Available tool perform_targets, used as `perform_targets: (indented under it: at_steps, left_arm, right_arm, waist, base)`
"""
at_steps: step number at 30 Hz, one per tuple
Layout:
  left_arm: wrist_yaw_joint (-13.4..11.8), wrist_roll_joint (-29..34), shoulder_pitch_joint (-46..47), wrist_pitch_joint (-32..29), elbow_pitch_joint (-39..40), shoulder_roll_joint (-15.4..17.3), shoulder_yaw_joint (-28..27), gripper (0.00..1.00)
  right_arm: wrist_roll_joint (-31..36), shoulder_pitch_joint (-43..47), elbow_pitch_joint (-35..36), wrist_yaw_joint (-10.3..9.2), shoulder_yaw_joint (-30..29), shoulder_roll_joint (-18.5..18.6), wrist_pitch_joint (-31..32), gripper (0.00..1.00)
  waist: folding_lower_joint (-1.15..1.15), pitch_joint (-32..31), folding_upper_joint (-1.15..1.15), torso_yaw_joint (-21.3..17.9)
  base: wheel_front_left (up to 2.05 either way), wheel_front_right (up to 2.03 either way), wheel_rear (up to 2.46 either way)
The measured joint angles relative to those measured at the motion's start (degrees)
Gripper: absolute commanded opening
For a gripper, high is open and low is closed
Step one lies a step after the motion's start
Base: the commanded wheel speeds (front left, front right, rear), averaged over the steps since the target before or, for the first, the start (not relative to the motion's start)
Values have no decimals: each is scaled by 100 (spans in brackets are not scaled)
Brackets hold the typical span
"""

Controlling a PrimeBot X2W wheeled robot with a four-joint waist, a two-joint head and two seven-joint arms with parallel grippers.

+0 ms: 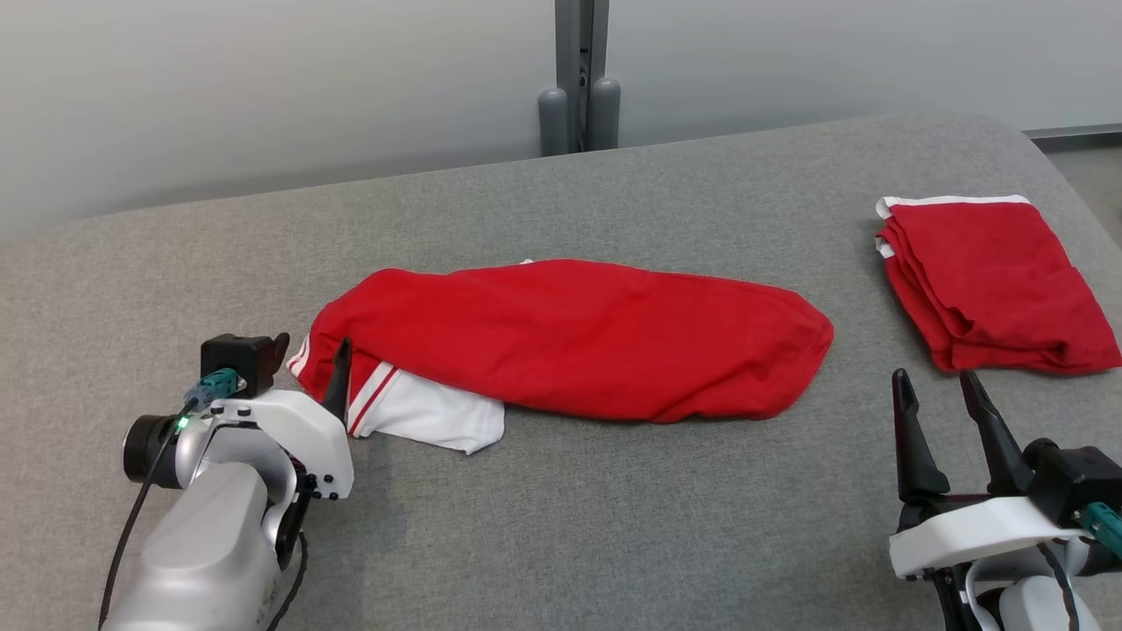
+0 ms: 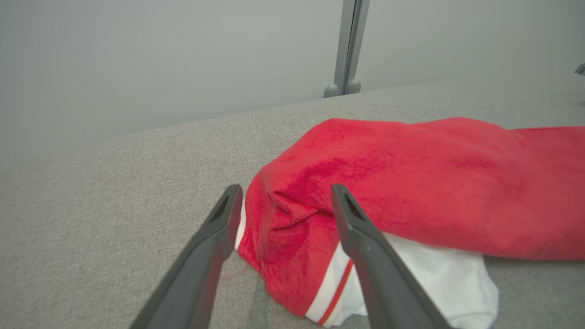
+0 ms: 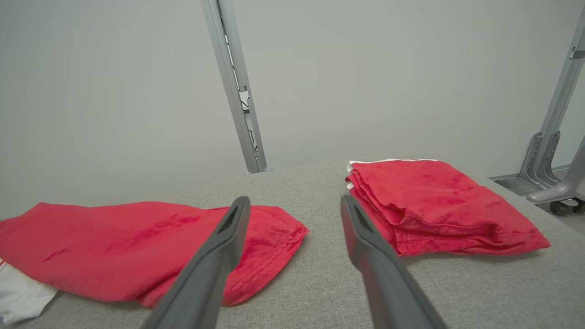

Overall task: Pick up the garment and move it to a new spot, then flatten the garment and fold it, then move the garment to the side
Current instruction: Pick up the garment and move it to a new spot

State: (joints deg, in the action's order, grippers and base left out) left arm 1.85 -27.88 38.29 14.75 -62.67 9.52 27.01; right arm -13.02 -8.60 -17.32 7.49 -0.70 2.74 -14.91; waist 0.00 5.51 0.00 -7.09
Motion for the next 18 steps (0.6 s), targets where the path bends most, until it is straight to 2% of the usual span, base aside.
perform_targets:
  at_steps: [6,18]
  left_arm:
    - [-103,46,-376,24,840,13,-259,100]
    - [-391,448,-1733,34,2706,-124,-1001,100]
  right_arm:
    - [82,85,5,0,-89,0,0,100]
    - [252,171,73,0,-136,-1,10,100]
  waist:
    - [0,-54,0,120]
    - [0,-238,0,435]
  base:
    - [0,0,0]
    - [0,0,0]
